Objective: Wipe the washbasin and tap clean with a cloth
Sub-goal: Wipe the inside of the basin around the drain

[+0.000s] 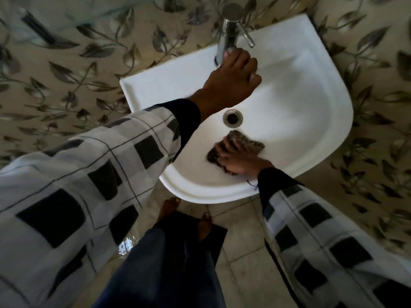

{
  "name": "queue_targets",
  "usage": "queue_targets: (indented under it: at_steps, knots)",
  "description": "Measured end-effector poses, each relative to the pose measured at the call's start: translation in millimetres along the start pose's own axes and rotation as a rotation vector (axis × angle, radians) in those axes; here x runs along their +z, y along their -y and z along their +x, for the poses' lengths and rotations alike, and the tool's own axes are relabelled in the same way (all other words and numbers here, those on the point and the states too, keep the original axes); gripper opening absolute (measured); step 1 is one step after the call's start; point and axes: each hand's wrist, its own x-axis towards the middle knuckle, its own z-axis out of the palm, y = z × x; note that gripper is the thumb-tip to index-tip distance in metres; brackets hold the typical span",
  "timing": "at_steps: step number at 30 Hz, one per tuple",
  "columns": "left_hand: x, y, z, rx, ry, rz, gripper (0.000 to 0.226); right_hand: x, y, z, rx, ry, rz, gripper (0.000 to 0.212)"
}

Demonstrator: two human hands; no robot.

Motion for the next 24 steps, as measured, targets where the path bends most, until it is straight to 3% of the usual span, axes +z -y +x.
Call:
queue_targets:
  at_steps: [3, 6, 10, 13, 16, 19, 22, 24]
  knots:
    - [-1.0, 1.8, 1.5, 0.039, -0.025, 0.089, 0.01, -3.9, -27.6, -9.6, -0.158, -0.047, -0.108, 0.045]
    - [6.0, 2.3, 1.7, 0.059, -0.028, 0.202, 0.015, -22.7, -63.2, 1.5, 0.057, 0.015, -0.151, 0.075]
    - [15.7, 3.6, -1.9, -0.009, -0.043, 0.157, 0.027, -28.6, -25.2, 21.4, 0.251, -0.051, 0.07, 0.067]
    - [19.8, 2.4, 0.4, -0.064, -0.047, 0.12, 0.031, -12.4, -4.4, 15.3, 0.082, 0.008, 0.097, 0.062]
    - [21.5, 1.1, -0.1, -0.162, -0.006, 0.026, 0.033, -4.3, -30.2, 2.2, -0.036, 0.033, 0.036, 0.063]
    - [26.0, -0.1, 0.2, -0.256, 0.014, -0.027, 0.04, -14.4, -54.0, 4.3, 0.126, -0.081, 0.02, 0.064]
    - [29.4, -1.1, 0.5, -0.325, 0.031, -0.051, 0.036, -22.5, -34.4, 26.7, 0.323, -0.2, 0.084, 0.064]
    - [31.9, 0.6, -0.1, -0.331, 0.025, -0.024, 0.036, -11.6, -5.7, 40.9, 0.262, -0.205, 0.093, 0.065]
